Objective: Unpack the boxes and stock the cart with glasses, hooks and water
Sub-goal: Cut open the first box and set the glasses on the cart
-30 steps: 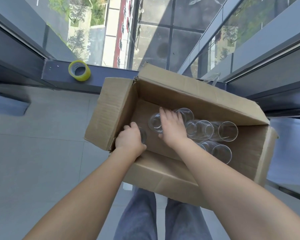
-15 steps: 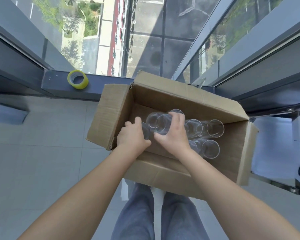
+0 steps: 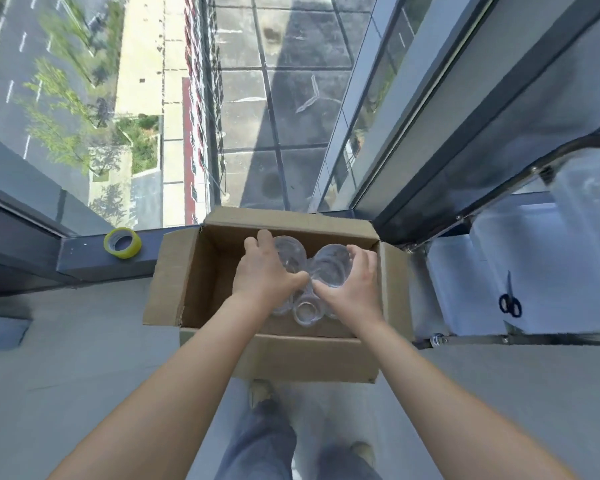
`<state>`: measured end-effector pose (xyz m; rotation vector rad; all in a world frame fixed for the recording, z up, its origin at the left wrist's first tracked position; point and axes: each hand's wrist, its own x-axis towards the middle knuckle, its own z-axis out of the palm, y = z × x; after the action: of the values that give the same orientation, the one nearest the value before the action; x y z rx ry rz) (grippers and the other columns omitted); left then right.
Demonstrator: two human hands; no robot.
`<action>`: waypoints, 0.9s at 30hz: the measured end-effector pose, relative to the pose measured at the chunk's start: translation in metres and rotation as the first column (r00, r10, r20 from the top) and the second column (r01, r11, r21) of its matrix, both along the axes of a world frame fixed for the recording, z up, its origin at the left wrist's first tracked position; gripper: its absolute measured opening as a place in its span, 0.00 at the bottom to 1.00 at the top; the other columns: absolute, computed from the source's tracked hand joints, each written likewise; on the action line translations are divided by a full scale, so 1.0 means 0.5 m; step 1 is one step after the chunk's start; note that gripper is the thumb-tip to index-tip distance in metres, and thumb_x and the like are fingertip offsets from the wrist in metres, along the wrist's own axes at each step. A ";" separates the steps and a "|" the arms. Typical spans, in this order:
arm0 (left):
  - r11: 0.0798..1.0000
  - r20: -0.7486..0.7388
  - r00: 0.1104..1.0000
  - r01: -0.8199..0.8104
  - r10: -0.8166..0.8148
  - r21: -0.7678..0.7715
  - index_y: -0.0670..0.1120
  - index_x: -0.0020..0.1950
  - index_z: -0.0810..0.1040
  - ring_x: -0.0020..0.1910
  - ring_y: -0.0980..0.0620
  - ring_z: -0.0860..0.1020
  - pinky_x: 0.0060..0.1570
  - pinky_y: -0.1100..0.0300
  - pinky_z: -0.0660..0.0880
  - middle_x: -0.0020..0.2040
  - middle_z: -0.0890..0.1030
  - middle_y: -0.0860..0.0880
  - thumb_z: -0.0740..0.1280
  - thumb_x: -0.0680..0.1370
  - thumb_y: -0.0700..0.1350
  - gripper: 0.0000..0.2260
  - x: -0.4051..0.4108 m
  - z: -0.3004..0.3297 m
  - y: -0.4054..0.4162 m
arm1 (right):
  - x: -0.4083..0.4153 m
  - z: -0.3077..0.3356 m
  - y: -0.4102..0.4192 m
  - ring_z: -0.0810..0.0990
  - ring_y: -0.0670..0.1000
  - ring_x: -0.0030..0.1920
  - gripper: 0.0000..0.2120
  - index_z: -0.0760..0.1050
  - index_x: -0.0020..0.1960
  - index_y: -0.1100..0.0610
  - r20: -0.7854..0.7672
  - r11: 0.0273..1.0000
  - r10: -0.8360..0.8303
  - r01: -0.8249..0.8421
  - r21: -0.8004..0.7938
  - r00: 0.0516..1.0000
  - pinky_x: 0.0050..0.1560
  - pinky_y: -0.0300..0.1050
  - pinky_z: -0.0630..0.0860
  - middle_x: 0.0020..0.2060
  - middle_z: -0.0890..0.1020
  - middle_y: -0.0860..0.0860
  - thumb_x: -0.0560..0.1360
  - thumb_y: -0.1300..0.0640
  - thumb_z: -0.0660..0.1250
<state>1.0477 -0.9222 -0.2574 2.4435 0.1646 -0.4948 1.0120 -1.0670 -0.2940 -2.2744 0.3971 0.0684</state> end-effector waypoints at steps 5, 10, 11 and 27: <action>0.992 0.084 0.989 0.123 -0.123 -0.001 0.47 0.67 0.64 0.55 0.44 0.74 0.50 0.56 0.73 0.59 0.68 0.45 0.72 0.68 0.54 0.31 -0.062 0.084 -0.118 | -0.077 0.084 -0.113 0.68 0.47 0.60 0.38 0.63 0.68 0.58 0.068 0.996 -0.084 0.085 -0.011 0.994 0.57 0.36 0.68 0.60 0.64 0.49 0.64 0.51 0.76; 0.975 0.161 0.961 0.221 -0.223 0.028 0.49 0.66 0.65 0.55 0.43 0.75 0.53 0.54 0.74 0.61 0.69 0.45 0.71 0.68 0.56 0.31 -0.162 0.154 -0.258 | -0.195 0.152 -0.248 0.67 0.46 0.60 0.38 0.62 0.69 0.57 0.120 0.988 -0.153 0.154 0.001 0.981 0.55 0.34 0.65 0.57 0.63 0.45 0.65 0.51 0.76; 0.971 0.165 0.957 0.238 -0.239 0.028 0.49 0.66 0.65 0.55 0.43 0.75 0.53 0.53 0.74 0.61 0.69 0.45 0.71 0.68 0.56 0.30 -0.184 0.166 -0.290 | -0.221 0.164 -0.277 0.67 0.44 0.58 0.38 0.62 0.70 0.57 0.124 0.986 -0.163 0.164 -0.003 0.979 0.54 0.33 0.65 0.58 0.63 0.46 0.65 0.51 0.76; 0.912 0.287 0.876 0.410 -0.387 -0.020 0.45 0.53 0.68 0.46 0.47 0.74 0.42 0.59 0.67 0.50 0.71 0.48 0.71 0.67 0.56 0.23 -0.413 0.307 -0.696 | -0.494 0.297 -0.667 0.70 0.51 0.59 0.34 0.65 0.65 0.57 0.144 0.918 -0.381 0.393 -0.060 0.913 0.52 0.43 0.72 0.59 0.67 0.50 0.64 0.49 0.74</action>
<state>0.8414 -1.2704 -0.1038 2.4380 -0.4804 -0.3160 0.7651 -1.4005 -0.1457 -2.2275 0.7875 -0.3048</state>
